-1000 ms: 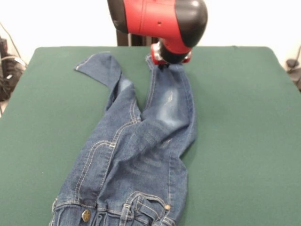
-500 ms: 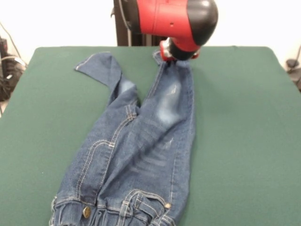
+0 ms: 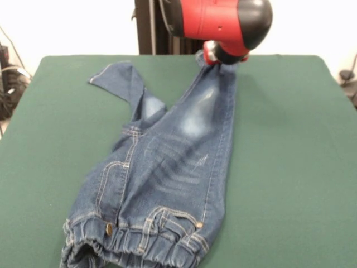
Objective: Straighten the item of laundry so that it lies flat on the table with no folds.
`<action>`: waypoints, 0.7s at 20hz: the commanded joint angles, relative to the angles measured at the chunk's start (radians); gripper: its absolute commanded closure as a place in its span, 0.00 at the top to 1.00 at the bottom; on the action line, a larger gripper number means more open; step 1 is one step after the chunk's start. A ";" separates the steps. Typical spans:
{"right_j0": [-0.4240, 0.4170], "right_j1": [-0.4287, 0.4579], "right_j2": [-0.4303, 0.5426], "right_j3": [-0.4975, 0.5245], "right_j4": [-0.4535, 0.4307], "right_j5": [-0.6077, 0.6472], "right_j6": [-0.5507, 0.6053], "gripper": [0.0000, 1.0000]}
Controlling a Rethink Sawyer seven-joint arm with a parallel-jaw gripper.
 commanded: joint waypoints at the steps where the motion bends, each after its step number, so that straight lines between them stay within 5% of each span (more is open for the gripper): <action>1: 0.071 -0.021 0.077 0.151 0.098 0.062 0.275 0.00; 8: 0.098 -0.052 0.087 0.145 0.138 0.056 0.259 0.00; 9: 0.104 -0.061 0.087 0.147 0.144 0.050 0.248 1.00; 14: 0.072 -0.043 0.069 0.094 0.117 0.065 0.205 1.00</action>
